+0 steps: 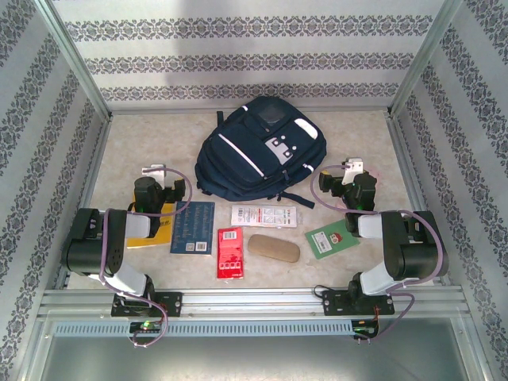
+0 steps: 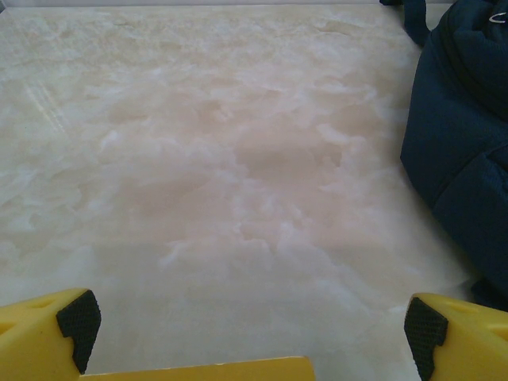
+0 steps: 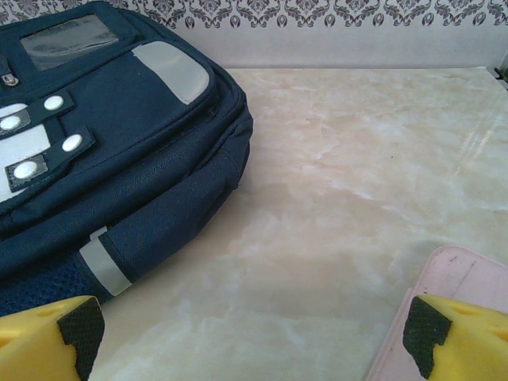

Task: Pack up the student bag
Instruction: Pick up the student bag from the top-center of the table.

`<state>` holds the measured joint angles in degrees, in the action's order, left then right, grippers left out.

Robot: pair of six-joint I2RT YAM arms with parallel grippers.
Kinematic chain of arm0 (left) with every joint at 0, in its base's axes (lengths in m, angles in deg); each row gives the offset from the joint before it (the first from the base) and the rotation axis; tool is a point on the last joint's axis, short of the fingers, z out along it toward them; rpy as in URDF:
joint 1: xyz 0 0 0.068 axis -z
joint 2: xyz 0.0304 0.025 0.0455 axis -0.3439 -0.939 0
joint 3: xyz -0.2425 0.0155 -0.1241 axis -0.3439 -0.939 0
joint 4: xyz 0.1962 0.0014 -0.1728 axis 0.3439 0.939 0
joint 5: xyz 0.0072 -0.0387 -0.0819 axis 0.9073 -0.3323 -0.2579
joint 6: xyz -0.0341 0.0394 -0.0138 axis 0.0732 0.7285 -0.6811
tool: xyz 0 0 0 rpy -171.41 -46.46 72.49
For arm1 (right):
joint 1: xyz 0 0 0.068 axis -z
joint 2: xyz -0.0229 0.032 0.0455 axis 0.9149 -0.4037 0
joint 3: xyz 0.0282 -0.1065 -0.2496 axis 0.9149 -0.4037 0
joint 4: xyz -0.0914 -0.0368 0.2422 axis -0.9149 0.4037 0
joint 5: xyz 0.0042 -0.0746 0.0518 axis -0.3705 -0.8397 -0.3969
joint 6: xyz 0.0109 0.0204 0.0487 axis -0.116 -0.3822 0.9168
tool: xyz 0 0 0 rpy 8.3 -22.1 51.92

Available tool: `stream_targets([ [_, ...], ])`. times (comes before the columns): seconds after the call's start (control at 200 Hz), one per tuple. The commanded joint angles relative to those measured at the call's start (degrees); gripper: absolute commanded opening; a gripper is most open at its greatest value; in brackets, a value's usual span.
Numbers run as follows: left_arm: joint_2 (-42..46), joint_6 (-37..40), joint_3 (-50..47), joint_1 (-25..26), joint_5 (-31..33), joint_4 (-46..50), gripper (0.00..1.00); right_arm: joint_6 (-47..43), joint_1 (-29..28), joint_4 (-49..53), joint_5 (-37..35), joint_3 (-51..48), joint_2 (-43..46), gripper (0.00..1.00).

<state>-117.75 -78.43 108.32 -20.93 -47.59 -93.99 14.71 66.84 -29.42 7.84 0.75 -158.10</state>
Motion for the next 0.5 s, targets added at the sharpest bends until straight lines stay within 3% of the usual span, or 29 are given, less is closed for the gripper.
stream_targets([
  [0.0,0.3,1.0,0.9,0.4,-0.4,-0.7,0.99,-0.4,0.3,-0.3,0.9,0.3,0.4,0.98],
  [0.495,0.3,1.0,0.7,0.4,-0.4,-1.0,0.99,-0.1,0.5,-0.9,1.2,0.0,0.5,0.98],
])
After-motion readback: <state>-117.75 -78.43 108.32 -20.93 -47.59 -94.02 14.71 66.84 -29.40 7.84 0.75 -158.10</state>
